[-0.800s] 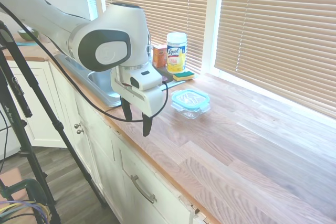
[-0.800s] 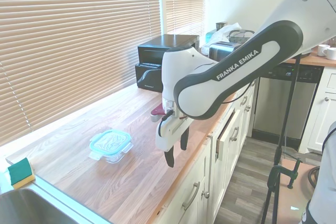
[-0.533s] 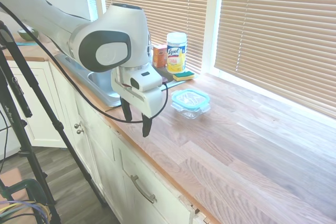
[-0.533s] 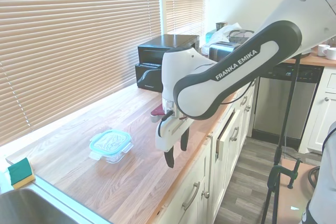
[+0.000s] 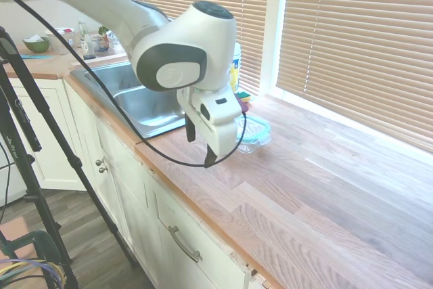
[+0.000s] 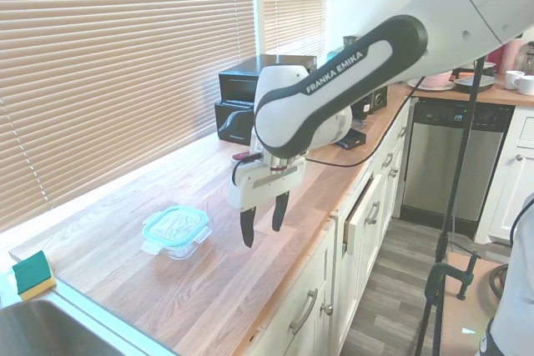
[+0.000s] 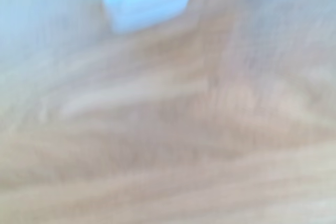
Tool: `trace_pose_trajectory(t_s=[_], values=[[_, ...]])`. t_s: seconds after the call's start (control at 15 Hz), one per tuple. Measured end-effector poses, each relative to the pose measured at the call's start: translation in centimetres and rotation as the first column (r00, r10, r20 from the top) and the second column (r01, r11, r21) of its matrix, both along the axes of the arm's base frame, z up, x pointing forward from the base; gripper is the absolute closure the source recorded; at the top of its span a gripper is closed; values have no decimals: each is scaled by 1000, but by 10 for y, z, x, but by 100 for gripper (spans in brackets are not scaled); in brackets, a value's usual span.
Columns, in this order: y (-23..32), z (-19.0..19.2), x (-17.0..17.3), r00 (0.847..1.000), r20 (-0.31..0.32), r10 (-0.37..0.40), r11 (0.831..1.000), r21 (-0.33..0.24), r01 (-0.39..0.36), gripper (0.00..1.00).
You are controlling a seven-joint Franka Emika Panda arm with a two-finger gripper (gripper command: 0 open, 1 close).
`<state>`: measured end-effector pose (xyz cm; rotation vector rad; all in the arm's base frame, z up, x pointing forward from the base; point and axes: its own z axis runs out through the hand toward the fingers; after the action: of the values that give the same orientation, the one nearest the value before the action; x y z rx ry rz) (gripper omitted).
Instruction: Uncover the lid of the food container
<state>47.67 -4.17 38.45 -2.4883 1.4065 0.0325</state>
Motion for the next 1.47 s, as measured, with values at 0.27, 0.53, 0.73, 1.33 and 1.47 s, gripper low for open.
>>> trace_pose_trajectory(t_s=[0.27, 0.53, 0.73, 1.33, 1.47], values=[[-23, 8, 36, 999, 34, -34, 987, 155, 28, 0], [-50, -14, 84, 997, 53, -50, 947, 320, 30, 0], [-76, -39, 113, 996, 53, -74, 914, 404, 46, 0], [-113, -82, 163, 985, 151, -86, 814, 581, -18, 0], [-116, -85, 171, 979, 177, -99, 791, 611, -31, 0]])
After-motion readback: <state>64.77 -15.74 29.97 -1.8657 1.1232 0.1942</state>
